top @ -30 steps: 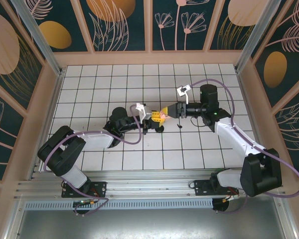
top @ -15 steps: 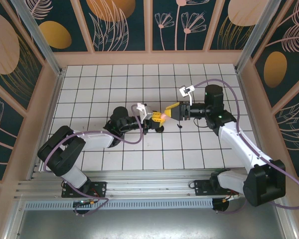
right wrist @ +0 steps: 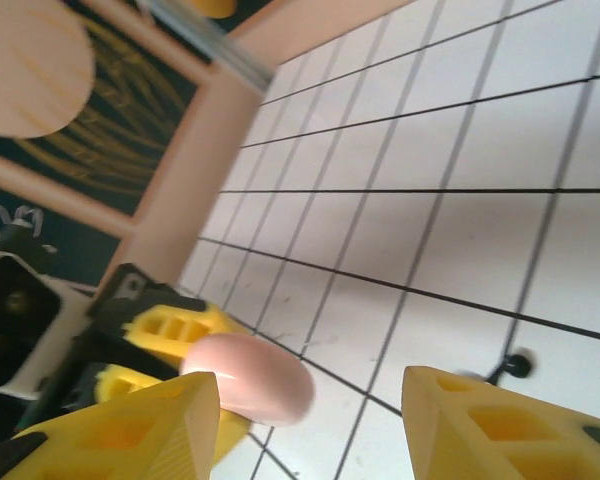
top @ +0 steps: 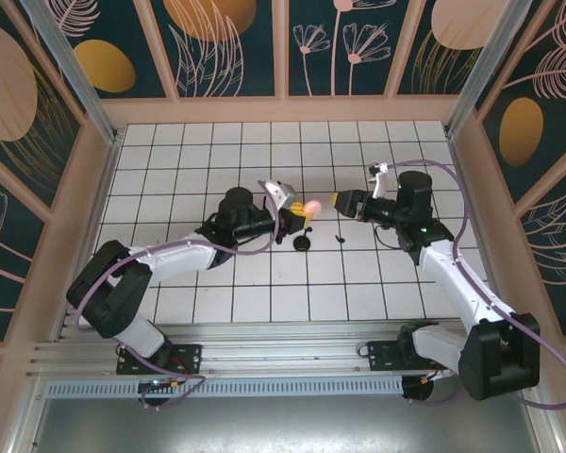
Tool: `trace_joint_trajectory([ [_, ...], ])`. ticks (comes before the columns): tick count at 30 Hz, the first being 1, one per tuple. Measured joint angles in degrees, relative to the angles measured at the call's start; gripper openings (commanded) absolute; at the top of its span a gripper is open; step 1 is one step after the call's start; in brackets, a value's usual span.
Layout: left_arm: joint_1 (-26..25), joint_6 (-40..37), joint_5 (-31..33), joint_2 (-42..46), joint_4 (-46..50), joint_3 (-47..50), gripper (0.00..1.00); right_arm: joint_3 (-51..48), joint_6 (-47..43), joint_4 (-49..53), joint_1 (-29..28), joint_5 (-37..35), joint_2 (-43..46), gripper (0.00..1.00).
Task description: Insert wireless bluetooth earbuds into charging case
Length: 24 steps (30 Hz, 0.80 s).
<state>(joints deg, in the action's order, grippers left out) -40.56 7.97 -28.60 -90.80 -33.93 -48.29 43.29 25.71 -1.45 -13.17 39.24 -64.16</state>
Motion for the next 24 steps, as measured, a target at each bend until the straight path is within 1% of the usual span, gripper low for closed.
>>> trace_joint_trajectory([
  [6, 0.6, 5.7, 3.8, -0.3, 19.1, -8.4, 0.16, -1.6, 1.9, 0.0, -0.9, -6.3, -0.2, 0.51],
  [9, 2.1, 7.8, 5.1, -1.0, 26.7, -12.5, 0.16, -2.7, 2.0, -0.6, -1.5, -7.5, -0.3, 0.51],
  [14, 6.5, 9.8, 6.4, -2.0, 36.2, -15.1, 0.17, -4.2, 2.4, -1.8, -1.9, -8.3, -0.3, 0.51],
  [18, 9.6, 9.9, 7.8, -4.6, 43.7, -17.8, 0.17, -4.5, 2.8, -2.9, -2.1, -8.4, -0.6, 0.51],
  [24, 13.3, 9.9, 8.8, -8.4, 51.1, -21.1, 0.17, -4.5, 2.9, -4.6, -3.0, -8.3, -2.1, 0.51],
])
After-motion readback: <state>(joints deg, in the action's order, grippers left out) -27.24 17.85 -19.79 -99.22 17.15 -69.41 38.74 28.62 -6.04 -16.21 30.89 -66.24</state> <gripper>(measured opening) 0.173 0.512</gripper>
